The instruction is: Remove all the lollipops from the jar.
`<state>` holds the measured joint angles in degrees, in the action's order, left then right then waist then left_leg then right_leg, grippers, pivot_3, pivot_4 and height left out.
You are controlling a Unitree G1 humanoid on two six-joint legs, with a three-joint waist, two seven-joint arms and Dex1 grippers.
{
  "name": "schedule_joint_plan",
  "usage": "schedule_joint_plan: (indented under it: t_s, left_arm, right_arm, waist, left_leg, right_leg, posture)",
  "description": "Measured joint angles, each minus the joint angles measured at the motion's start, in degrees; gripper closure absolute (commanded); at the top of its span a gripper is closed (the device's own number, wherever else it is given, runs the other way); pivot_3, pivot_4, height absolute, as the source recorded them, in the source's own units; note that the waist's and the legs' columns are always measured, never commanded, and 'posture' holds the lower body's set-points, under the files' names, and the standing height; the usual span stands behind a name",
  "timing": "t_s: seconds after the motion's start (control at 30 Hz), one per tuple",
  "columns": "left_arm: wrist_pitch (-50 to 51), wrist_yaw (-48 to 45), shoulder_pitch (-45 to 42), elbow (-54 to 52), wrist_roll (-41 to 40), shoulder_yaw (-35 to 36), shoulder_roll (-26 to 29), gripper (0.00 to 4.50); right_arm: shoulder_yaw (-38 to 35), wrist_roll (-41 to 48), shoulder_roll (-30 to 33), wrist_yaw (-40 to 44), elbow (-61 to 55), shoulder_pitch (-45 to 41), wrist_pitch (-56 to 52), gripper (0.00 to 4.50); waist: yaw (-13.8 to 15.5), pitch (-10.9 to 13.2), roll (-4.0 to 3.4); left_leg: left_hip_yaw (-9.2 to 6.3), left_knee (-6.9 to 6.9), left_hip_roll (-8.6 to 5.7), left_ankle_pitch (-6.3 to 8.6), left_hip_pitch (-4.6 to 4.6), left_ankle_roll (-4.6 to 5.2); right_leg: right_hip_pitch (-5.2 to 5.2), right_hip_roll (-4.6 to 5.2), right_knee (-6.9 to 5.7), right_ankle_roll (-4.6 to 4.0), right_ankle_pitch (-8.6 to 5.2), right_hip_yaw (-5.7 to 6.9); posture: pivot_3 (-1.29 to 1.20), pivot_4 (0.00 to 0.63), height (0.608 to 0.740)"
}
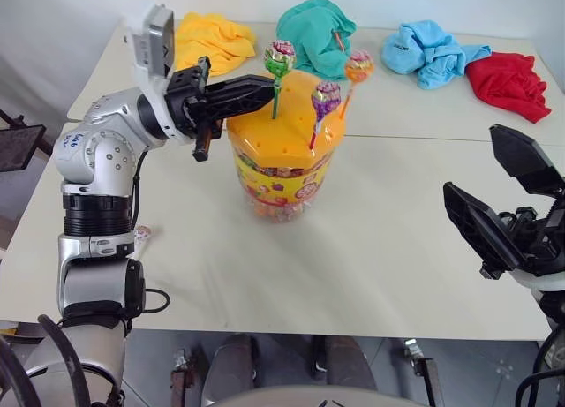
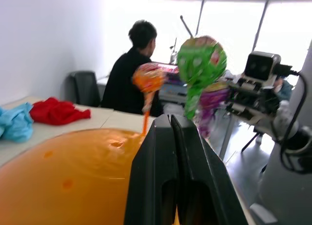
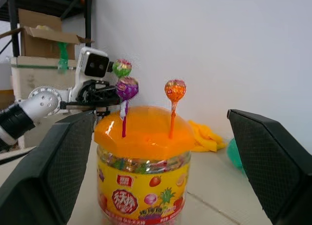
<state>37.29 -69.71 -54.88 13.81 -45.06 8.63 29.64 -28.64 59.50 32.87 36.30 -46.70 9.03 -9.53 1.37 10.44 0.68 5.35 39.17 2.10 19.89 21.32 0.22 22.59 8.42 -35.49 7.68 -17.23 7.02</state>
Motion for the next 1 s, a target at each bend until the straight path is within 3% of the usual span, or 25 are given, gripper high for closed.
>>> schedule_joint_plan:
  t_s: [0.17, 0.33, 0.43, 0.53, 0.67, 0.73, 0.83, 1.0]
  left_arm:
    - [-2.5, 8.8, -3.8, 8.7, -2.0, 10.0, -0.6, 4.44]
    - [-6.5, 14.1, -1.1, 13.1, 3.1, 11.7, 4.3, 4.44]
    - [-6.1, 14.2, 9.1, 10.3, 6.8, 11.8, 12.5, 4.44]
    - [-2.7, 14.4, 25.1, 3.8, 10.5, 11.8, 20.0, 4.44]
    - [3.9, 16.3, 40.9, -9.7, 9.4, 16.0, 21.5, 4.44]
    - [3.9, 17.2, 43.5, -14.0, 8.3, 18.6, 20.4, 4.44]
    - [4.0, 19.5, 42.1, -20.6, 2.0, 24.0, 15.7, 3.59]
    - [5.2, 20.7, 34.6, -24.3, -6.7, 24.6, 13.7, 2.05]
  right_arm:
    - [1.9, -1.6, -0.3, -0.2, -0.6, -1.9, 0.6, 0.0]
    - [5.9, -4.6, 2.0, 4.5, 0.6, -4.1, 0.6, 0.0]
    - [9.6, -6.9, 6.2, 11.5, 5.3, -7.7, 0.4, 0.0]
    - [12.8, -10.0, 10.6, 20.2, 11.1, -10.9, 0.4, 0.0]
    - [16.8, -11.4, 11.3, 27.5, 15.2, -13.1, 0.4, 0.0]
    - [17.1, -11.7, 11.3, 28.7, 15.8, -13.1, 0.4, 0.0]
    - [17.0, -11.6, 10.4, 29.1, 16.5, -13.3, 0.4, 0.0]
    - [16.1, -9.4, 6.0, 24.9, 16.2, -13.6, 0.3, 0.0]
  waist:
    - [0.0, 0.0, 0.0]
    - [-0.3, 0.0, 0.0]
    - [-1.7, 0.0, -0.03]
    - [-2.6, 0.0, -0.01]
    - [-0.5, 0.1, 0.21]
    - [0.3, 0.1, 0.22]
    - [0.8, 0.1, 0.26]
    - [0.1, 0.1, 0.27]
  left_leg:
    - [-0.01, 0.03, 0.0, 0.0, -0.01, 0.0]
    - [0.07, -0.01, -0.01, 0.0, -0.05, 0.01]
    - [0.12, -0.21, 0.02, 0.01, -0.19, 0.01]
    - [0.11, -0.21, 0.12, 0.02, -0.11, 0.0]
    - [-0.03, 0.02, 0.16, 0.09, 0.04, 0.05]
    - [-0.06, 0.06, 0.11, 0.12, 0.04, 0.06]
    - [-0.12, 0.1, 0.07, 0.13, 0.02, 0.08]
    - [-0.04, 0.09, 0.04, 0.12, -0.05, 0.04]
  right_leg:
    - [-0.01, 0.01, -0.01, 0.0, 0.0, -0.01]
    - [0.0, 0.0, 0.0, 0.0, 0.0, -0.02]
    - [0.07, -0.02, -0.01, 0.0, 0.0, -0.18]
    - [0.14, -0.1, -0.05, -0.03, -0.01, -0.13]
    - [0.07, -0.03, -0.03, -0.04, -0.02, -0.06]
    - [0.01, 0.03, 0.04, -0.04, -0.02, -0.08]
    - [-0.08, 0.09, 0.02, -0.03, -0.01, -0.08]
    - [-0.06, 0.06, -0.03, -0.02, -0.01, -0.05]
  posture:
    - [0.0, 0.15, 0.74]
    - [0.0, 0.15, 0.74]
    - [0.0, 0.15, 0.74]
    - [0.0, 0.15, 0.74]
    - [0.0, 0.15, 0.74]
    - [0.0, 0.15, 0.74]
    - [0.0, 0.15, 0.74]
    - [0.0, 0.15, 0.74]
